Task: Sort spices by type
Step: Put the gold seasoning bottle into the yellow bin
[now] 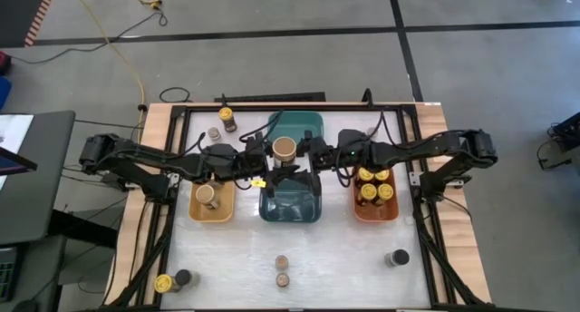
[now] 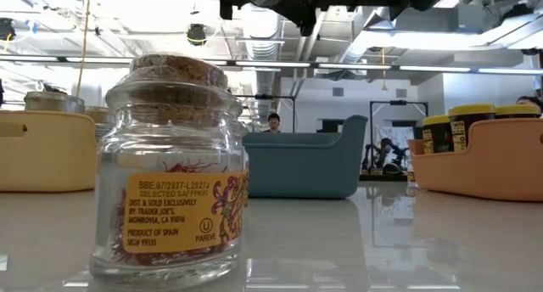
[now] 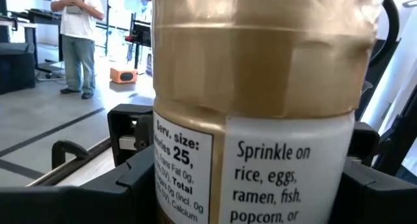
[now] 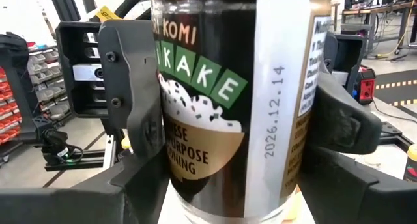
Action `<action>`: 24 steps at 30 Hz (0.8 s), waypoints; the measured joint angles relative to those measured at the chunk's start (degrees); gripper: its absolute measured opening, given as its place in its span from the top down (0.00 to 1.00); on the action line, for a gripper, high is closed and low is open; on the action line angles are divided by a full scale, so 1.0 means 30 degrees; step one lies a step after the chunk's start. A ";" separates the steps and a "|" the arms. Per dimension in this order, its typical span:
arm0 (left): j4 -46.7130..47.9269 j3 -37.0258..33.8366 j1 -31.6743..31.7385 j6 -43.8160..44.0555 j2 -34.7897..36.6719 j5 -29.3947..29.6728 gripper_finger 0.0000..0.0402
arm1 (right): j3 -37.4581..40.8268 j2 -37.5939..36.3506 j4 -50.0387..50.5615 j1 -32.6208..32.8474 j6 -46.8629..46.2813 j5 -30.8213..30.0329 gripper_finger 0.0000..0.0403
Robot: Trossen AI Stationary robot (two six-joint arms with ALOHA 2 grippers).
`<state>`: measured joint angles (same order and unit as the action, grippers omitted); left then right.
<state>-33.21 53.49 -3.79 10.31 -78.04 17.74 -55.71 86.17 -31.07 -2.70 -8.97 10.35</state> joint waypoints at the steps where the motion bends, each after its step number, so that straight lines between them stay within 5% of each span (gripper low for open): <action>1: 0.0000 0.0000 0.0000 0.0000 0.0000 0.0000 0.32 | -0.0004 -0.0002 -0.0006 0.0000 0.0002 0.0000 0.21; 19: 0.0901 -0.0005 0.0000 0.0695 0.0007 -0.0044 0.32 | 0.0018 0.0029 0.0386 0.0015 0.0067 0.0022 0.25; 24: 0.1017 0.0000 0.0015 0.0846 0.0007 0.0226 0.24 | 0.0025 0.0045 0.0900 0.0015 0.0219 0.0015 0.25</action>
<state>-30.16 53.49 -3.75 12.84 -78.02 18.41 -55.64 86.31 -28.37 -2.66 -8.32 10.39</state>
